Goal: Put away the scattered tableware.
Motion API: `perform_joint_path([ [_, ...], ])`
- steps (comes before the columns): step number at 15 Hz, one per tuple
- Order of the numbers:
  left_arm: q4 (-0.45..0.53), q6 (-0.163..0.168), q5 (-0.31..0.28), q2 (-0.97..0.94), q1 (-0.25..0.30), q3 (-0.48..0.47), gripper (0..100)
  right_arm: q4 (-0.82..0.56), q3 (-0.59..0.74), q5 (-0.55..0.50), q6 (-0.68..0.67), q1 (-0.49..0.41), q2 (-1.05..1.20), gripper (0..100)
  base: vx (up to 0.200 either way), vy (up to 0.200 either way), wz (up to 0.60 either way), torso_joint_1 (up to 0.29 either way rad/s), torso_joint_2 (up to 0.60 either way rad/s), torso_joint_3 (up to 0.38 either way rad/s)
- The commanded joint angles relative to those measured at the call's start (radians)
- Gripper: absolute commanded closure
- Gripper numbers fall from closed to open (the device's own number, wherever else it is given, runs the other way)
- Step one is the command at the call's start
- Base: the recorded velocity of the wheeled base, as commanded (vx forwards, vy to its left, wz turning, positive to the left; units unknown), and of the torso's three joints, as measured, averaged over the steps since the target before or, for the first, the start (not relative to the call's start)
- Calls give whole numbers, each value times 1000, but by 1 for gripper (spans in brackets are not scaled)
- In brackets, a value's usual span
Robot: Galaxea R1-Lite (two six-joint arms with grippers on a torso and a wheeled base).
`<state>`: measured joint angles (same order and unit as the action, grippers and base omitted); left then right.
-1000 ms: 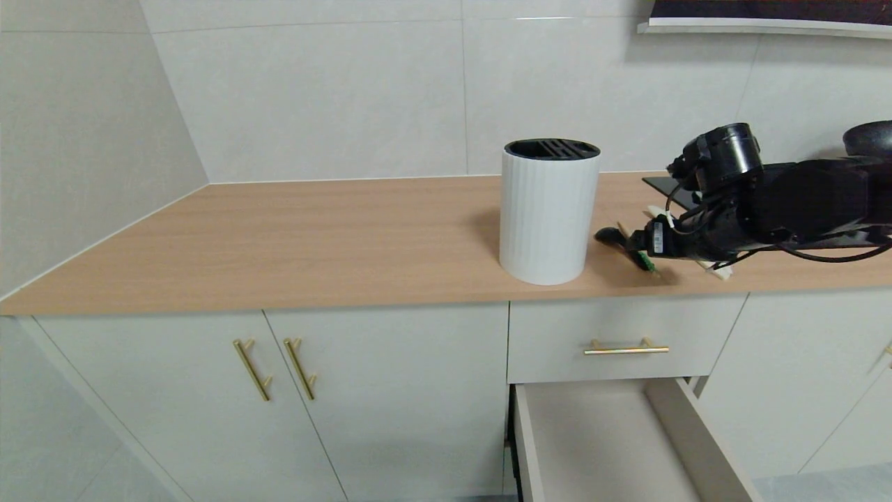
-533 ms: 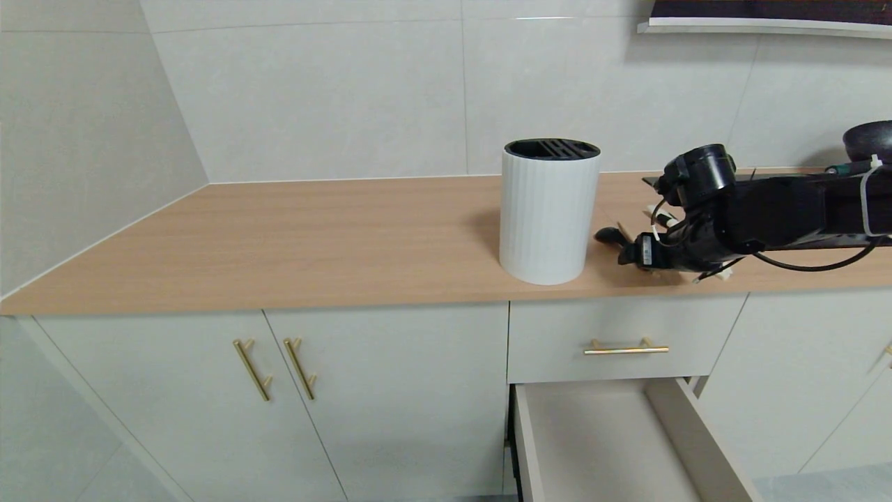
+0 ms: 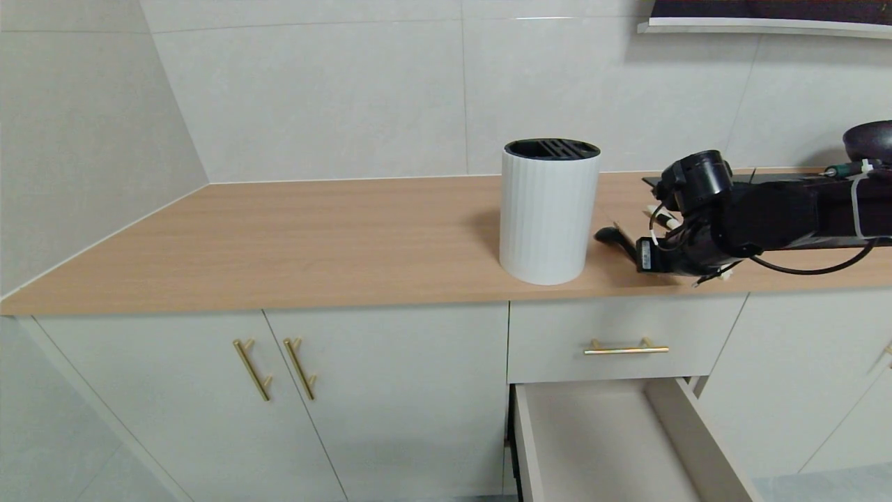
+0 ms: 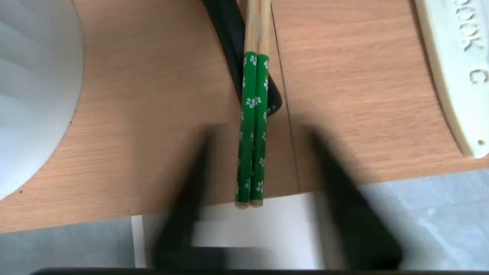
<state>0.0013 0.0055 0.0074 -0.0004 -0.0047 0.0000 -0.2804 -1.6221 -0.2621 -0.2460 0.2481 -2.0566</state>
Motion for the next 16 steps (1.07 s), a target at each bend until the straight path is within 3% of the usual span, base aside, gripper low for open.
perform_joint_path([
  [1,0,1,0,0,0,0,0,0,1,0,1,0,7,100,0,0,0,0,0,0],
  [7,0,1,0,0,0,0,0,-2,15,-6,-10,-12,49,100,0,0,0,0,0,0],
  [11,0,-1,0,0,0,0,0,4,220,23,-64,-6,277,100,0,0,0,0,0,0],
  [12,0,-1,0,0,0,0,0,4,220,23,-64,-6,277,100,0,0,0,0,0,0],
  [13,0,1,0,0,0,0,0,1,343,73,-59,-4,414,100,0,0,0,0,0,0],
  [16,0,1,0,0,0,0,0,0,515,188,-32,-6,599,100,0,0,0,0,0,0],
])
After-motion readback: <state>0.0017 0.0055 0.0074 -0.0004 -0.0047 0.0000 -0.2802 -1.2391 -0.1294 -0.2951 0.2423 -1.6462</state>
